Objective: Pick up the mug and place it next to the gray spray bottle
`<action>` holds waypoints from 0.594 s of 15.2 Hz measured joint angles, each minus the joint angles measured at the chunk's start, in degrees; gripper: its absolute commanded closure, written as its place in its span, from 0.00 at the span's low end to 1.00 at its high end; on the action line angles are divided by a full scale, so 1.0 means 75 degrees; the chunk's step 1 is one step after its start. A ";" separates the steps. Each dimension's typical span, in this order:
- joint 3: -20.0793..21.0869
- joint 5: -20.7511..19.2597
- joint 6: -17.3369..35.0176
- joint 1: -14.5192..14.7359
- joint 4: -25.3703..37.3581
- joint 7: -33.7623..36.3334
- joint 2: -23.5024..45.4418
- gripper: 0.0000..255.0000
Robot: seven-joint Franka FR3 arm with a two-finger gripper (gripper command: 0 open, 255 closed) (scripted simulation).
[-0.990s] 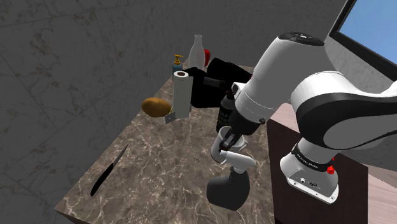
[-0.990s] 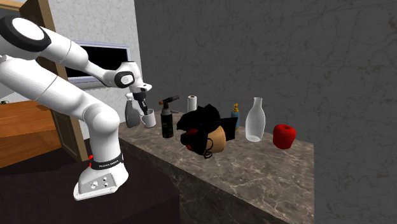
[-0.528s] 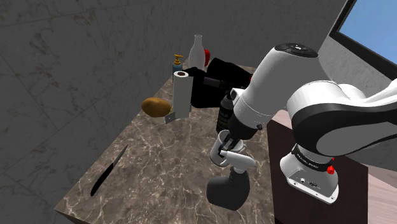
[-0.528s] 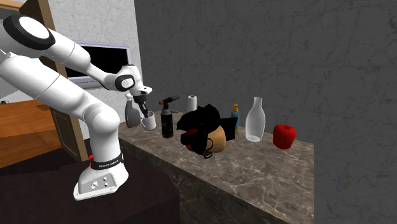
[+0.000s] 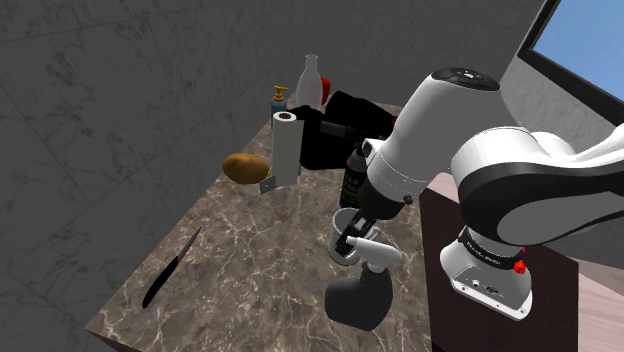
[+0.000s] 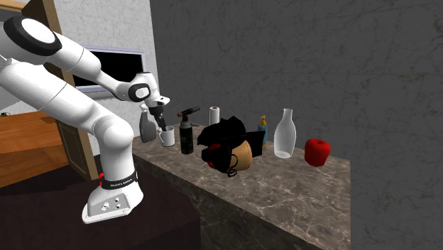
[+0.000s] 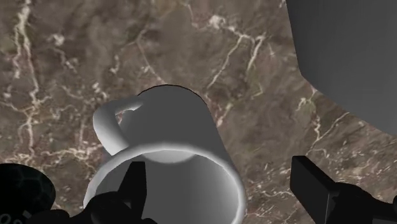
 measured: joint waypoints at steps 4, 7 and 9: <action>-0.0403 -0.0228 -0.0808 0.0109 0.0170 0.0033 -0.0641 0.00; -0.0633 -0.0383 -0.1357 0.0178 0.0316 0.0092 -0.1024 0.00; -0.0658 -0.0404 -0.1426 0.0185 0.0337 0.0103 -0.1068 0.00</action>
